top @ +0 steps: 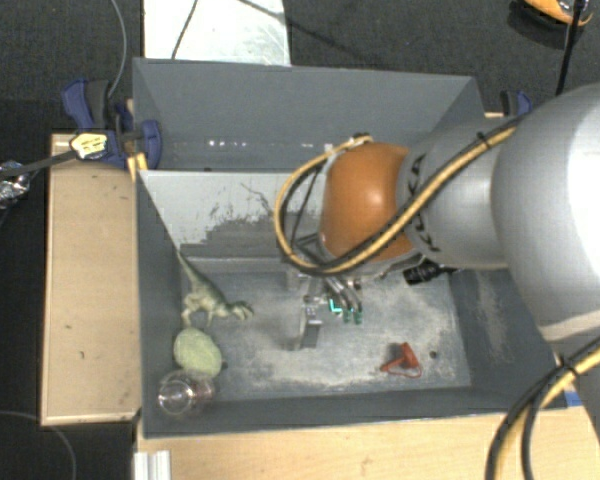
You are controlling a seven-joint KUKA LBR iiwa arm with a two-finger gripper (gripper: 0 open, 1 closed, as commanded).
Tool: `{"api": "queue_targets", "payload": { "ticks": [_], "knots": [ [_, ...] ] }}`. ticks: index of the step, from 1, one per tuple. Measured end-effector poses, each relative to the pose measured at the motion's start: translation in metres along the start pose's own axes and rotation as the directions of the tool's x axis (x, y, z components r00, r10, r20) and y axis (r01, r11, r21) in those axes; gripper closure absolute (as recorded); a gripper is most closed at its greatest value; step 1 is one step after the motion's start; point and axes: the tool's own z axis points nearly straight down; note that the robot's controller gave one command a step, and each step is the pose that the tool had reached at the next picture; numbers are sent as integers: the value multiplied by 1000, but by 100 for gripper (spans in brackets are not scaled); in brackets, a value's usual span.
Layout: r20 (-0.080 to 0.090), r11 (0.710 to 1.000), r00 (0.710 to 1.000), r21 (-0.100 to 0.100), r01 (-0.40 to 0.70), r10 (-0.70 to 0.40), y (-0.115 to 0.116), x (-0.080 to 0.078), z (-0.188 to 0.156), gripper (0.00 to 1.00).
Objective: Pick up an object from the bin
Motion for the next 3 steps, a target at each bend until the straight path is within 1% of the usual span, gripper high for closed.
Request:
{"api": "queue_targets", "payload": {
  "ticks": [1,2,3],
  "knots": [
    [5,1000,1000,1,-3,3,-1,-2,-2,0],
    [5,1000,1000,1,-4,4,-2,-2,-2,0],
    [-2,1000,1000,2,1,-1,2,-4,-46,0]
  ]
}}
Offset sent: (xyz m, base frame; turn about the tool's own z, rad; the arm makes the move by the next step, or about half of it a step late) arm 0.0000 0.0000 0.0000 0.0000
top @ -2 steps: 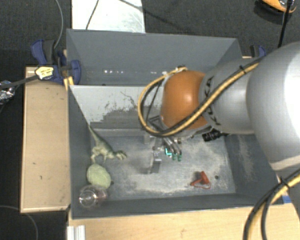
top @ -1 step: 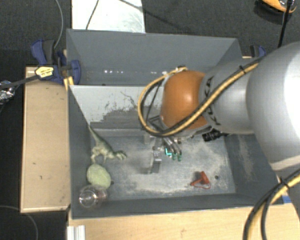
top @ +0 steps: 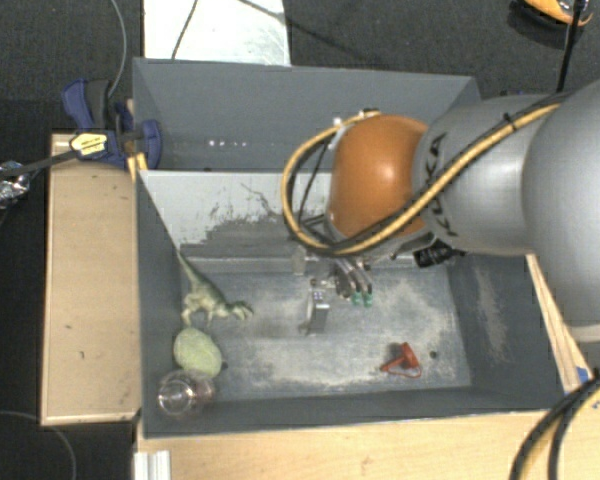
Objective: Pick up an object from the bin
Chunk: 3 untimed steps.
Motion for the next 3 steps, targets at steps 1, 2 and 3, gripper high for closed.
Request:
{"api": "queue_targets", "payload": {
  "ticks": [1,2,3],
  "knots": [
    [21,998,998,-5,-59,59,46,-5,1,0],
    [4,999,999,-6,-45,45,67,1,38,0],
    [21,999,999,-3,39,-38,110,16,44,100]
  ]
}}
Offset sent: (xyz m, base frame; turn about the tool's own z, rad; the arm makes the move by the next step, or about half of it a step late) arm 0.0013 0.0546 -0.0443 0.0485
